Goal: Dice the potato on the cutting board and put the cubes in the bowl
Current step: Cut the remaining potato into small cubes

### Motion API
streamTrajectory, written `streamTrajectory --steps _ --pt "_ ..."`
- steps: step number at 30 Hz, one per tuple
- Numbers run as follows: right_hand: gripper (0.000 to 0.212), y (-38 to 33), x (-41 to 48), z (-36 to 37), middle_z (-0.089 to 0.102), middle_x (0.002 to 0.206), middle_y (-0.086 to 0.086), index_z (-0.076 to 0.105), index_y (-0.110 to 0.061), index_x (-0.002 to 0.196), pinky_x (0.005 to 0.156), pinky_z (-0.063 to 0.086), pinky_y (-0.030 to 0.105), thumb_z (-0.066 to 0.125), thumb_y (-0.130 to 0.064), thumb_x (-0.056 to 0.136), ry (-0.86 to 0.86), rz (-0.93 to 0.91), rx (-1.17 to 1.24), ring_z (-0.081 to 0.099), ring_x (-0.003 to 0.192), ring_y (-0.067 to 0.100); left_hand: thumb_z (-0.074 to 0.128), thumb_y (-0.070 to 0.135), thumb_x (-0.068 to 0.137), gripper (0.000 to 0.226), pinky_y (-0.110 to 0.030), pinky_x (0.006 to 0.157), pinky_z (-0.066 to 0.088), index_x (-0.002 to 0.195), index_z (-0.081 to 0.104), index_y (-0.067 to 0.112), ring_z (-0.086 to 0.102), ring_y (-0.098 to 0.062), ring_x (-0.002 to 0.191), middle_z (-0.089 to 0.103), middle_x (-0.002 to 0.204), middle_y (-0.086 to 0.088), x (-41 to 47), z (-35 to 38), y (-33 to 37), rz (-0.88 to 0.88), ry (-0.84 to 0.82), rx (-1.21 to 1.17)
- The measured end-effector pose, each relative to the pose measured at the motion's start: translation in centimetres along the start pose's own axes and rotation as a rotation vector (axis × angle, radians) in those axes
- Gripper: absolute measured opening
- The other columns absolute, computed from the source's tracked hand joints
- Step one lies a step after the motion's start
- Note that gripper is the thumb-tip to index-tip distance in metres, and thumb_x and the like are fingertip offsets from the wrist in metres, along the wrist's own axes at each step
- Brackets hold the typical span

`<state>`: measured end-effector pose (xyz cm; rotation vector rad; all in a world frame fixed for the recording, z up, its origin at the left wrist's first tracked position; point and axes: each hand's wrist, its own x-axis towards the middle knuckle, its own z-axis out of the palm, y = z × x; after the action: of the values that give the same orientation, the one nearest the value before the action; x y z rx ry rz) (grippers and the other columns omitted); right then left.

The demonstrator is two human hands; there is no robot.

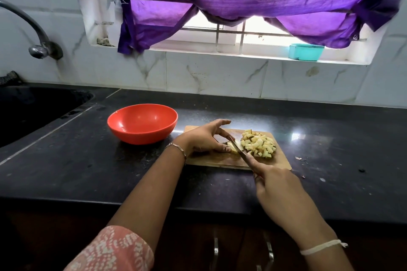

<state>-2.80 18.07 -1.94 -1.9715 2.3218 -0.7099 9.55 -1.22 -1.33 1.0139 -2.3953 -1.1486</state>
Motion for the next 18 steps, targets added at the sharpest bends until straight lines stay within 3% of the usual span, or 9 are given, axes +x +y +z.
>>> streamTrajectory --steps 3,7,11,15,18 --pt "0.057 -0.3 -0.1 0.1 0.046 0.136 0.009 0.030 -0.045 0.146 0.087 0.051 0.035 0.044 -0.019 0.097 -0.003 0.010 -0.027 0.061 0.100 0.022 0.077 0.014 0.080 0.091 -0.025 0.097 0.038 0.151 0.022 0.025 0.055 0.007 0.086 0.066 0.119 0.013 0.0 0.1 -0.4 0.000 0.021 -0.046" --pt "0.063 -0.7 0.2 0.2 0.057 0.122 0.002 0.022 -0.043 0.149 0.082 0.050 0.034 0.042 -0.018 0.096 -0.006 0.012 -0.134 0.059 0.103 0.020 0.080 0.013 0.076 0.097 -0.030 0.101 0.041 0.152 0.021 0.023 0.058 0.007 0.084 0.070 0.114 0.011 0.2 0.0 -0.6 -0.016 0.033 -0.097" --pt "0.067 -1.5 0.2 0.4 0.058 0.113 -0.001 0.015 -0.035 0.153 0.077 0.049 0.033 0.041 -0.014 0.095 -0.018 -0.010 -0.205 0.058 0.103 0.019 0.081 0.008 0.075 0.099 -0.027 0.093 0.043 0.152 0.019 0.018 0.061 0.006 0.081 0.072 0.109 0.008 0.4 -0.2 -0.6 -0.040 0.012 -0.154" --pt "0.058 -1.7 0.9 -0.8 0.052 0.126 0.000 0.028 -0.035 0.149 0.087 0.050 0.036 0.041 -0.015 0.096 -0.029 -0.043 -0.212 0.056 0.112 0.021 0.079 -0.001 0.074 0.101 -0.025 0.085 0.049 0.152 0.016 0.013 0.065 0.001 0.074 0.072 0.110 0.000 0.8 -0.5 -0.6 -0.083 -0.009 -0.238" --pt "0.052 -1.3 1.5 -1.6 0.051 0.123 0.000 0.037 -0.039 0.143 0.084 0.050 0.034 0.043 -0.017 0.096 -0.067 -0.066 -0.204 0.056 0.106 0.021 0.076 -0.006 0.075 0.100 -0.022 0.076 0.054 0.152 0.014 0.011 0.068 -0.006 0.081 0.071 0.113 -0.004 0.9 -0.6 -0.3 -0.105 -0.026 -0.271"
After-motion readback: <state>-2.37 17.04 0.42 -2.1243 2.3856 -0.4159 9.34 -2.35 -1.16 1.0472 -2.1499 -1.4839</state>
